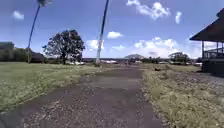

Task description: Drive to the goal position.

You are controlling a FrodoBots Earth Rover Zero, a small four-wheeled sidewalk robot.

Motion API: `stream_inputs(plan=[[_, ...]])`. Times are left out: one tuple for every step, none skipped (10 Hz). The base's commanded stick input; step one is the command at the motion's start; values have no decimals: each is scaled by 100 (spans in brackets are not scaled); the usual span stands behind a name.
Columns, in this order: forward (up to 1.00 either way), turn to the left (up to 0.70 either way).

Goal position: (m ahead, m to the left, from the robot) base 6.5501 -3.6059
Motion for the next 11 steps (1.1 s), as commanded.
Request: stream_inputs(plan=[[100, 0], [100, 0], [100, 0], [100, 0], [100, 0], [100, 0], [100, 0], [100, 0], [100, -1], [100, -31], [100, -37]])
